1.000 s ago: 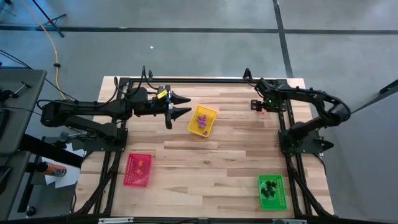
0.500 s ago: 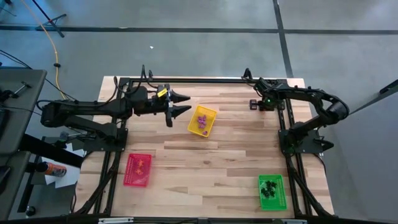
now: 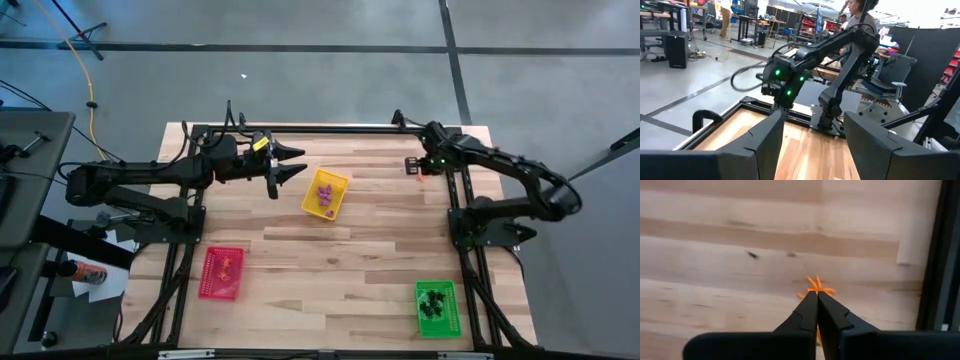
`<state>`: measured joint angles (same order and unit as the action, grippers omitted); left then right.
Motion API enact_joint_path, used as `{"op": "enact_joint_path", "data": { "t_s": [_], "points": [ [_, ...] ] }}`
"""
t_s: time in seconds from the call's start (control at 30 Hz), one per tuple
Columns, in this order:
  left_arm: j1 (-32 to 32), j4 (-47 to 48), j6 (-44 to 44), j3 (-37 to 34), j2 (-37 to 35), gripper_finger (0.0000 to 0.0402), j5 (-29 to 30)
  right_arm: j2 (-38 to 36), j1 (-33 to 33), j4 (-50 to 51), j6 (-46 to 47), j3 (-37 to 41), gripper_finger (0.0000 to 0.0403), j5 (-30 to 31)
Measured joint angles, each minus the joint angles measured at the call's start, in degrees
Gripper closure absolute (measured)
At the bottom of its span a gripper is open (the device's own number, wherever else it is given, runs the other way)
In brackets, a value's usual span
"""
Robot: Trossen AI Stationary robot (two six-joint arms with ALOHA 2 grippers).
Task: Sort Halloween decoration
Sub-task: Put the right orange spider toy into the red bin
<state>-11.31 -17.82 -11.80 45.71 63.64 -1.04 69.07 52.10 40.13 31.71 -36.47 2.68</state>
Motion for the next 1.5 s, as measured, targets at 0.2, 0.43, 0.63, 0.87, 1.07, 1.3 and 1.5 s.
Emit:
{"op": "enact_joint_path", "data": {
  "t_s": [0.2,0.43,0.63,0.87,1.07,1.3,1.5],
  "points": [
    [0.0,-0.1,0.0,0.0,0.0,0.0204,0.0,-10.4,-0.7,-4.2,-0.8,0.0,0.0402,-8.0],
    [0.0,-0.1,-0.1,0.0,0.0,0.0204,0.1,-16.2,-10.6,-24.6,1.3,-0.1,0.0402,-12.6],
    [0.0,-0.2,-1.6,0.0,0.0,0.0204,0.1,-13.9,-24.7,-50.3,-6.2,-0.1,0.0403,-12.8],
    [0.0,-1.2,-3.7,0.0,0.0,0.0204,-4.2,-10.8,-36.9,-75.9,-12.8,-0.2,0.0403,-12.8],
    [0.0,-2.9,-4.1,0.0,0.0,0.0204,-5.5,-10.6,-40.9,-79.1,-15.7,-0.2,0.0403,-11.2],
    [0.0,-3.1,-4.1,0.0,0.0,0.0204,-5.5,-10.6,-40.8,-78.5,-15.7,-0.2,0.0403,-9.8],
    [0.0,-3.1,-4.1,0.0,0.0,0.0204,-5.5,-10.6,-40.9,-78.5,-15.7,-0.2,0.0403,-9.8]
  ]
}}
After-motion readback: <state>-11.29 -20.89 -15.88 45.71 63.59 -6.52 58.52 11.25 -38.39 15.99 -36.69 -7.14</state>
